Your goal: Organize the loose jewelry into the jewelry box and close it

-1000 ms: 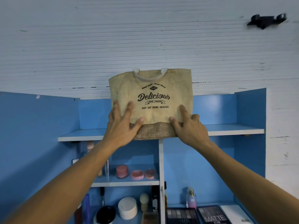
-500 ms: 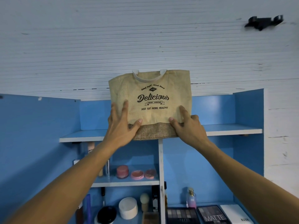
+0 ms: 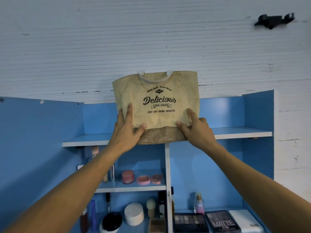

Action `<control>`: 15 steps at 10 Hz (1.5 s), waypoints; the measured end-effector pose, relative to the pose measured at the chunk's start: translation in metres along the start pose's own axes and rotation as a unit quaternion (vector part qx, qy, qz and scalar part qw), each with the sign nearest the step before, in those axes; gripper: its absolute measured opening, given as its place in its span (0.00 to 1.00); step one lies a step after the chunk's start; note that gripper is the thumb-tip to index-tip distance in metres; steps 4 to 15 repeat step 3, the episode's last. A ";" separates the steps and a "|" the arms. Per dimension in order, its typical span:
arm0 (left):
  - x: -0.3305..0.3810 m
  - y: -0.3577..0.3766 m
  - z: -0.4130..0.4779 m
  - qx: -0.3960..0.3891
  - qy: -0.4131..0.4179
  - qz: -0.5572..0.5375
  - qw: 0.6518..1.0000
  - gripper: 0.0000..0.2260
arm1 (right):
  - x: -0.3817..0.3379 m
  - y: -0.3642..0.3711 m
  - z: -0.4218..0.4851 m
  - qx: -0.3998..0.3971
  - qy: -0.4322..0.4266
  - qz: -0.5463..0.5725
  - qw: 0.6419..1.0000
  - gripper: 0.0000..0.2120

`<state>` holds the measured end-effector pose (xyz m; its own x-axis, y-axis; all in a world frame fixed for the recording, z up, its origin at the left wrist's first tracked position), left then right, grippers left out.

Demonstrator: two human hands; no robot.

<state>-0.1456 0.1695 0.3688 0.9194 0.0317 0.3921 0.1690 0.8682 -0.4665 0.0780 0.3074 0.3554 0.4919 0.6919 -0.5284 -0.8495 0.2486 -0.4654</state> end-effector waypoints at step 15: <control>0.002 -0.015 -0.013 0.007 -0.004 0.027 1.000 0.40 | 0.000 -0.018 -0.013 0.048 -0.037 0.010 0.998 0.30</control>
Point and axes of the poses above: each hand's wrist, its own z-axis towards the middle knuckle, its own y-axis out of the palm, x = y × z, the point moved 10 cm from there along z, towards the middle knuckle, and after that the axes turned 8 degrees about x, right-handed, at the moved point
